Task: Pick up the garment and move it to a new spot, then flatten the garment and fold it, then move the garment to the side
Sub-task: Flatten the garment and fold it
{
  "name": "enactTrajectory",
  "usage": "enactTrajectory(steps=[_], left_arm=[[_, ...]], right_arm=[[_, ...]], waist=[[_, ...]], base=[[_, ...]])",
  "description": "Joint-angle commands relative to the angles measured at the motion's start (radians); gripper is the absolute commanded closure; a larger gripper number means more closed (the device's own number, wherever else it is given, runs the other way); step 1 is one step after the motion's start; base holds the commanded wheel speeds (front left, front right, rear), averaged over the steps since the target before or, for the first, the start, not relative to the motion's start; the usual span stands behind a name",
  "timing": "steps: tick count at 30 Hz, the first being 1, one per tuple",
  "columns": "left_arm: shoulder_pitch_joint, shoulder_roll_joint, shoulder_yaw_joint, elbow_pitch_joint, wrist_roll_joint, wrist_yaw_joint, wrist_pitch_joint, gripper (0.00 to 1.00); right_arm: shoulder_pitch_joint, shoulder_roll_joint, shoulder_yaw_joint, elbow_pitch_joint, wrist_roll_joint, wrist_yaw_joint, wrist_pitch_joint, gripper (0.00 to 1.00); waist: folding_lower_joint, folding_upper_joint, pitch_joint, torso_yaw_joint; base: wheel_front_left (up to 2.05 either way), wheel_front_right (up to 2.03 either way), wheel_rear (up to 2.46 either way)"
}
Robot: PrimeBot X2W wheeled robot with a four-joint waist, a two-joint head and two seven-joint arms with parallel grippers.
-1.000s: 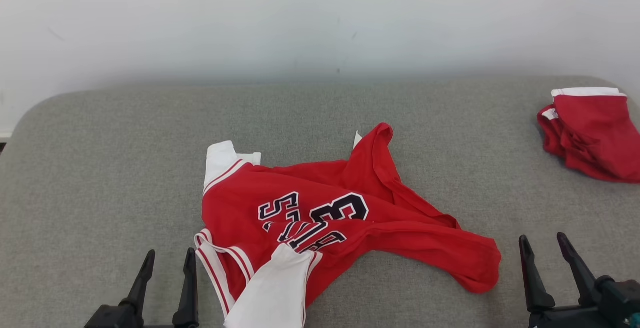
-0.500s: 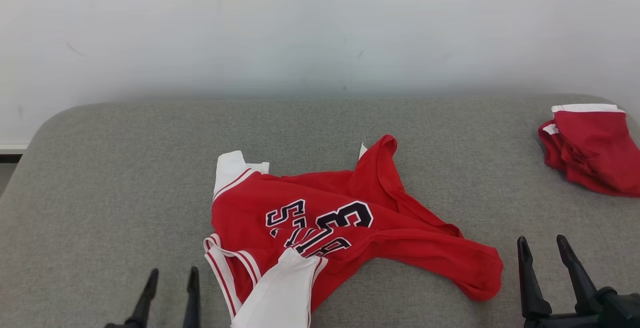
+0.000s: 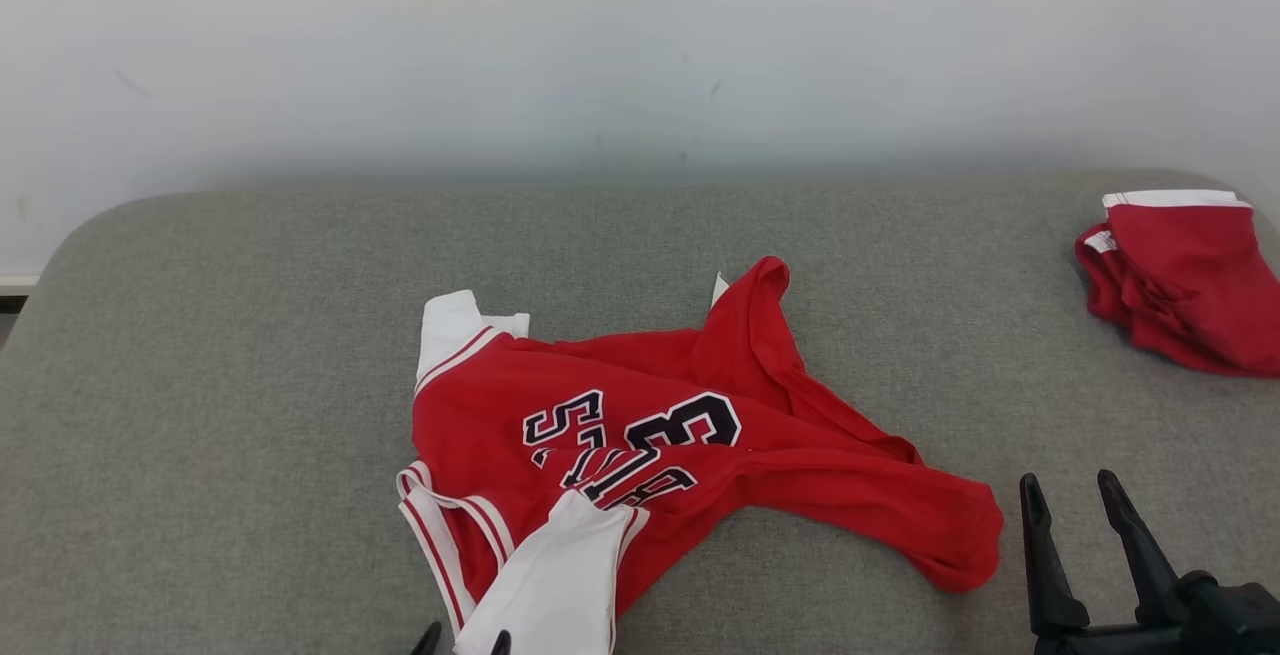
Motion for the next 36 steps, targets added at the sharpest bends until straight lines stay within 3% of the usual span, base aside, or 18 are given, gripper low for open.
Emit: enactTrajectory(steps=[1,7,8,9,10,18,24,27,33,34,35,36], left_arm=[[-0.021,0.006,-0.012,0.025,-0.018,0.001,-0.004,0.00],[-0.061,0.008,-0.052,0.121,-0.058,0.001,-0.014,0.00],[-0.066,0.005,-0.054,0.131,-0.068,0.001,-0.016,0.20],[-0.070,0.005,-0.058,0.142,-0.078,0.001,-0.017,0.98],[-0.078,0.009,-0.068,0.151,-0.079,0.001,-0.018,1.00],[-0.116,0.020,-0.034,0.110,-0.059,0.007,-0.020,1.00],[-0.099,0.014,-0.016,-0.057,-0.006,0.010,-0.020,1.00],[-0.080,0.006,-0.071,-0.128,-0.007,0.004,-0.020,1.00],[-0.047,0.010,-0.290,-0.169,-0.054,0.001,0.004,1.00],[-0.048,0.013,-0.315,-0.164,-0.063,0.001,0.003,0.87],[-0.048,0.016,-0.337,-0.159,-0.070,0.001,0.003,0.01],[-0.048,0.014,-0.351,-0.155,-0.079,0.001,0.000,0.00]], right_arm=[[-0.006,0.001,-0.001,0.004,0.001,-0.003,0.000,0.00],[-0.019,-0.002,0.002,0.008,0.004,-0.003,0.000,0.00],[-0.020,-0.002,0.002,0.006,0.003,-0.003,0.000,0.00],[-0.019,-0.003,0.002,0.006,0.002,-0.003,0.000,0.00],[-0.019,-0.003,0.000,0.004,0.002,-0.003,0.000,0.00],[-0.014,0.000,-0.010,0.002,-0.001,-0.003,0.000,0.00],[-0.009,0.008,-0.013,0.003,0.001,-0.003,0.000,0.00],[-0.008,0.009,-0.011,0.006,0.002,-0.003,0.000,0.00],[-0.014,0.008,-0.009,0.015,0.006,-0.003,0.000,0.00],[-0.016,0.008,-0.007,0.017,0.007,-0.003,0.000,0.00],[-0.017,0.008,-0.006,0.018,0.008,-0.003,0.000,0.00],[-0.018,0.006,-0.007,0.020,0.009,-0.003,0.000,0.00]], waist=[[0.0000,0.0000,0.006,-0.005],[0.0000,0.0000,0.018,-0.013],[0.0000,0.0000,0.019,-0.014],[0.0000,0.0000,0.020,-0.015],[0.0000,0.0000,0.020,-0.016],[0.0000,0.0000,0.017,-0.015],[0.0000,0.0000,0.016,-0.011],[0.0000,0.0000,0.018,-0.010],[0.0000,0.0000,0.020,-0.011],[0.0000,0.0000,0.020,-0.012],[0.0000,0.0000,0.019,-0.014],[0.0000,0.0000,0.018,-0.014]], base=[[0.00,0.00,0.00],[0.00,0.00,0.00],[0.00,0.00,0.00],[0.00,0.00,0.00],[0.00,0.00,0.00],[0.00,0.00,0.00],[0.00,0.00,0.00],[0.00,0.00,0.00],[0.00,0.00,0.00],[0.00,0.00,0.00],[0.00,0.00,0.00],[0.00,0.00,0.00]])
